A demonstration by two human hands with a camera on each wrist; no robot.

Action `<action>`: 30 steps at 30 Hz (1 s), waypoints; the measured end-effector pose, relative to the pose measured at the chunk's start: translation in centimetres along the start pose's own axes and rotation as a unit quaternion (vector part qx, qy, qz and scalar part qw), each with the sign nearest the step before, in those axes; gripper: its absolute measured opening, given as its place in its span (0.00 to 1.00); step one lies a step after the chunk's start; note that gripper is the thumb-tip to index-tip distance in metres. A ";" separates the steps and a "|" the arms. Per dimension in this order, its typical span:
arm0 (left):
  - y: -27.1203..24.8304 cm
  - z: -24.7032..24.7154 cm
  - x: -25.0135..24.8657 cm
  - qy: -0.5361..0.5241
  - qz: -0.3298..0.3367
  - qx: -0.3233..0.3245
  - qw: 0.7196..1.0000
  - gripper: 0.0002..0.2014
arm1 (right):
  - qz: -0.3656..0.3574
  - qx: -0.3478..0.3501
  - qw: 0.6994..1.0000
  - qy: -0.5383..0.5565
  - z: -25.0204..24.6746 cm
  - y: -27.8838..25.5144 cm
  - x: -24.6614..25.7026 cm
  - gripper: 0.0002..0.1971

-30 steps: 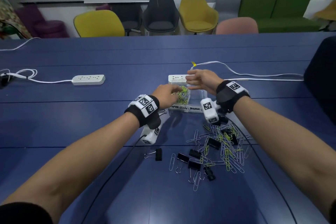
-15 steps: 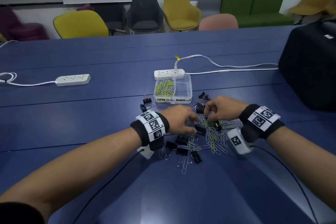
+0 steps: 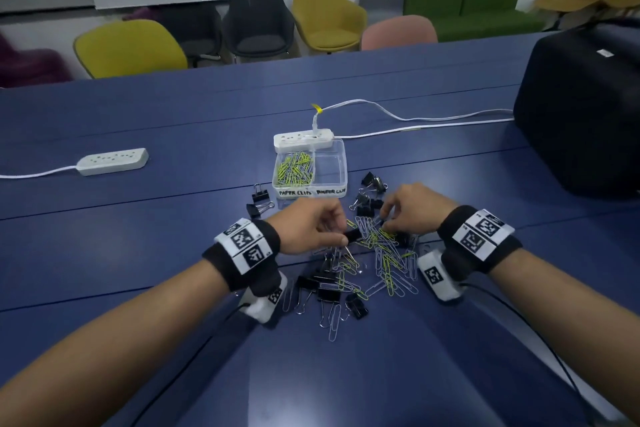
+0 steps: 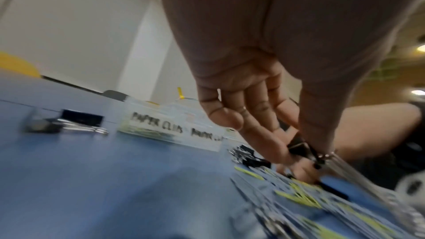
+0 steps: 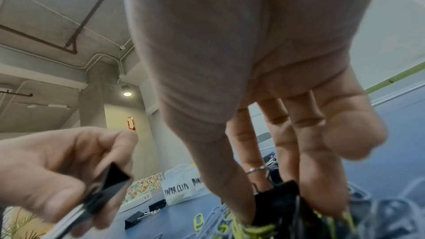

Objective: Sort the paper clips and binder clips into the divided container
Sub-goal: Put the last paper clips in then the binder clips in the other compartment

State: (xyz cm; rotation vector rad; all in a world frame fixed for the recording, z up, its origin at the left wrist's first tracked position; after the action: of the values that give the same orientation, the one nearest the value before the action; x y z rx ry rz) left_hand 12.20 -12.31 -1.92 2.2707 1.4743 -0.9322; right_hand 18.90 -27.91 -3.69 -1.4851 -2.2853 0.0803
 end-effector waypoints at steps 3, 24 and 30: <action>0.0 -2.7 3.1 -0.022 -0.068 -0.036 0.997 0.13 | -0.002 -0.025 1.000 0.014 -0.9 0.3 0.4 0.04; 1.3 -2.2 -1.1 0.207 -0.041 0.039 0.977 0.13 | 0.005 -0.044 0.998 -0.049 -3.5 0.2 -1.8 0.09; -0.2 5.6 -5.6 0.268 -0.007 0.195 0.943 0.31 | -0.013 0.109 0.994 -0.015 0.4 -1.8 -1.2 0.19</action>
State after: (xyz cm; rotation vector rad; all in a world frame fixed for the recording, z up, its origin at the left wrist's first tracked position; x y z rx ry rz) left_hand 8.47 -19.24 -2.49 2.9879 1.6184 -0.6824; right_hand 17.66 -29.68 -3.92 -1.3501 -2.2373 0.3366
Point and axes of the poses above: each hand's wrist, its own y-axis towards the middle knuckle, its own z-axis out of the palm, x = y × z, the point moved 9 cm from there along y, towards the middle knuckle, and after that the axes turned 2 degrees about x, right-handed, at the moved point
